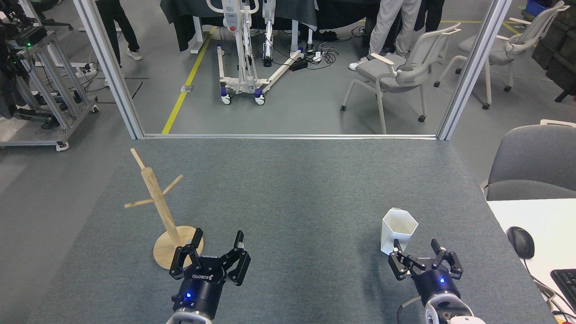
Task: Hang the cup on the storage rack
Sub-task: 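Close the right gripper around the white cup's rim, then lift the cup with the right gripper and bring it toward the left gripper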
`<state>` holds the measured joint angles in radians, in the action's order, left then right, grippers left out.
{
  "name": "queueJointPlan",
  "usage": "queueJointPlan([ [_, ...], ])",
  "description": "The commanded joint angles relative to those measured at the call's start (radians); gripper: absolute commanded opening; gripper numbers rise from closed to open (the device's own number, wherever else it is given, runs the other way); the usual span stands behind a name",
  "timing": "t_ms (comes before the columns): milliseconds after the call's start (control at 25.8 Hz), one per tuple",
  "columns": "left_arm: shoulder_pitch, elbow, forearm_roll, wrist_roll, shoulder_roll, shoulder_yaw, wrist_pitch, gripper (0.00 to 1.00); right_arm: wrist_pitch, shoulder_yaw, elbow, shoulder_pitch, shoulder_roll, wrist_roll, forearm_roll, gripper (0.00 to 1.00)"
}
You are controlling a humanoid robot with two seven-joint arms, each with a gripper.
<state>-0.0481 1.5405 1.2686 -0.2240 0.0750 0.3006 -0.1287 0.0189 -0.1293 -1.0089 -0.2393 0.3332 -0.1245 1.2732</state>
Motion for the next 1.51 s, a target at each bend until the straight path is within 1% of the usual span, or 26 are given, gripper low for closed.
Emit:
queueJointPlan([
  [0,-0.004,0.000,0.000,0.000,0.003,0.000,0.000,1.00,0.001,-0.010,0.006,-0.003,-0.003,-0.001,0.000,1.00],
  [116,-0.006,0.007,0.000,-0.001,0.003,0.000,0.000,0.99,0.001,-0.026,0.016,-0.011,-0.006,-0.001,0.003,1.00],
  [310,-0.010,0.000,0.000,-0.002,0.002,0.000,0.000,0.99,0.001,-0.072,0.064,-0.052,-0.013,-0.001,0.002,1.00],
  [774,-0.009,-0.022,0.002,-0.005,-0.004,0.000,-0.002,0.99,0.001,-0.090,0.200,-0.170,-0.028,-0.001,-0.003,1.00],
  [968,-0.006,-0.020,0.002,-0.029,0.002,0.000,-0.002,0.99,0.001,-0.090,0.256,-0.219,-0.040,0.000,-0.003,0.99],
  [1006,-0.004,-0.023,0.000,-0.031,0.002,0.000,0.000,0.99,0.001,-0.090,0.265,-0.229,-0.040,-0.001,-0.003,0.97],
  [1200,-0.013,-0.026,0.000,-0.032,-0.008,0.003,0.003,1.00,0.006,-0.092,0.280,-0.248,-0.037,-0.001,-0.003,0.61],
  [1277,-0.013,-0.017,0.000,-0.032,-0.008,0.003,0.004,0.99,0.015,-0.090,0.277,-0.248,-0.034,-0.001,-0.003,0.50],
  [1355,-0.024,-0.030,-0.001,-0.029,-0.008,0.008,0.029,0.99,0.030,-0.090,0.262,-0.250,-0.028,-0.001,-0.003,0.41],
  [1394,-0.029,-0.033,0.000,-0.026,-0.008,0.009,0.052,0.99,0.047,-0.088,0.254,-0.250,-0.026,-0.001,-0.005,0.35],
  [1432,-0.030,-0.037,0.000,-0.020,-0.008,0.009,0.072,0.99,0.073,-0.088,0.237,-0.252,-0.025,0.000,-0.005,0.28],
  [1471,-0.030,-0.037,-0.001,-0.018,-0.008,0.011,0.089,0.99,0.105,-0.087,0.210,-0.252,-0.020,0.002,-0.005,0.24],
])
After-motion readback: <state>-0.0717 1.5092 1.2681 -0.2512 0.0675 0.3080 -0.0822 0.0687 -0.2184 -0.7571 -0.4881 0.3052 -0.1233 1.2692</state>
